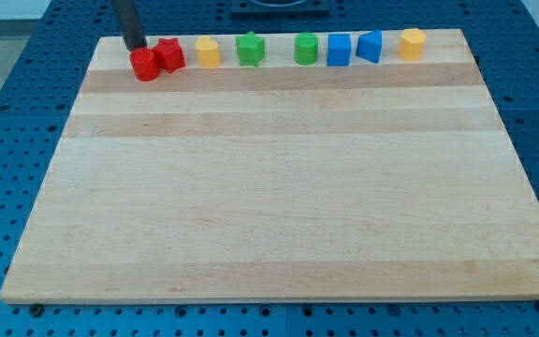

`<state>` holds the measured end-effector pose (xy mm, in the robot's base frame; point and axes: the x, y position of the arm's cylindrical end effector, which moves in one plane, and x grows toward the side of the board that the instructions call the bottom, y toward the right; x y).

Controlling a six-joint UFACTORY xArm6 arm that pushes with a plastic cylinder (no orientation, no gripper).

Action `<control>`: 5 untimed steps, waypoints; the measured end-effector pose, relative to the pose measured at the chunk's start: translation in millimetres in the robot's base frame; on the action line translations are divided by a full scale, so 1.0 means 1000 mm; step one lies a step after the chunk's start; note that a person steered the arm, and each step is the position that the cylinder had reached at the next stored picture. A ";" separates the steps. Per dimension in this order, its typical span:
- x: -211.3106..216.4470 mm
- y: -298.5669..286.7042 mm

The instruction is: Push the red star slightly down

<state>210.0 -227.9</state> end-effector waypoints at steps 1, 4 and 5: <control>0.001 0.004; 0.017 0.039; 0.030 0.060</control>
<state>240.4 -167.9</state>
